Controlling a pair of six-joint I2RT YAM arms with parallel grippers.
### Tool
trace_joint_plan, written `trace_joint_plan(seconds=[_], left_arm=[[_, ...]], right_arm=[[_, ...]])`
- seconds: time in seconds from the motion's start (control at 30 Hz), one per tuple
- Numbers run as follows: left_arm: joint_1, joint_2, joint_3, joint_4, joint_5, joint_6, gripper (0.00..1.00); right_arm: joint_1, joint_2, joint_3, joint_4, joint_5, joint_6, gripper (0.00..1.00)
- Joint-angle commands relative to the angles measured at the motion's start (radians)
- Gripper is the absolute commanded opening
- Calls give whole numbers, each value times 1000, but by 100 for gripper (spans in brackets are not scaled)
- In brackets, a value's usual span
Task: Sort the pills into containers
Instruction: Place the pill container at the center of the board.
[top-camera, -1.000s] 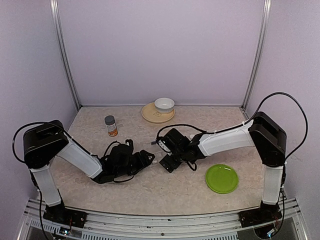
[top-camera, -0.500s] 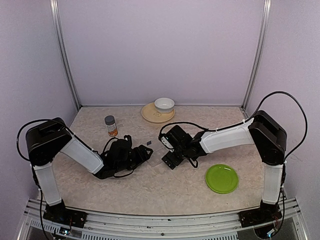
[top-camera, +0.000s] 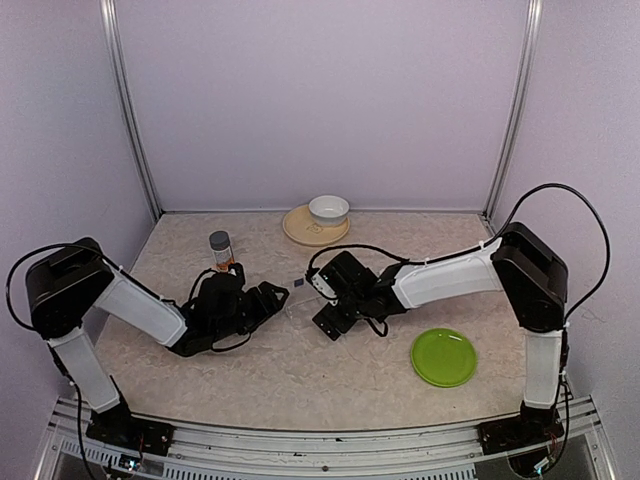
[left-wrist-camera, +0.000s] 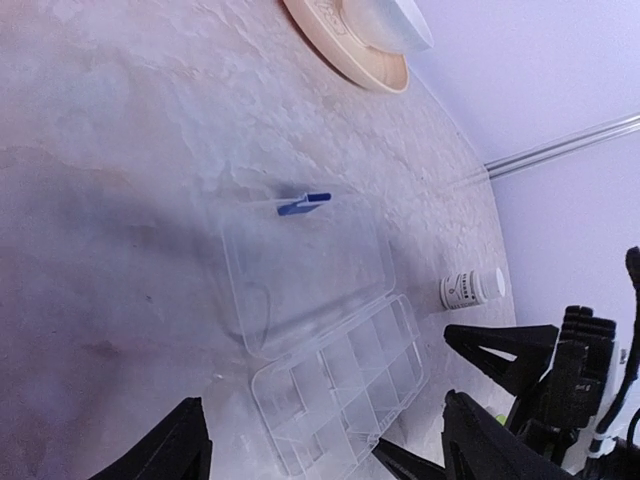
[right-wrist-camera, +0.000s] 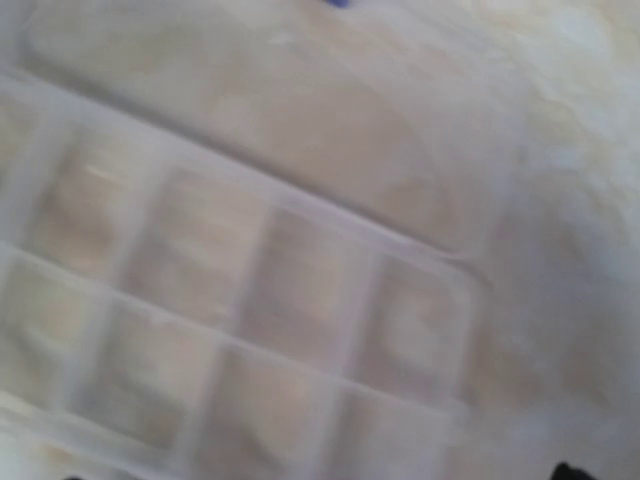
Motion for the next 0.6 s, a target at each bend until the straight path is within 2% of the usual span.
trace_joint_plan(seconds=[0.0, 0.4, 0.57], left_arm=[[11, -81, -62, -8, -39, 21, 78], [21, -229, -126, -71, -92, 48, 80], [31, -311, -136, -126, -122, 78, 84]], right_arm=[[28, 59, 46, 6, 14, 22, 100], [66, 147, 173, -39, 89, 47, 100], [65, 183, 232, -70, 117, 58, 100]])
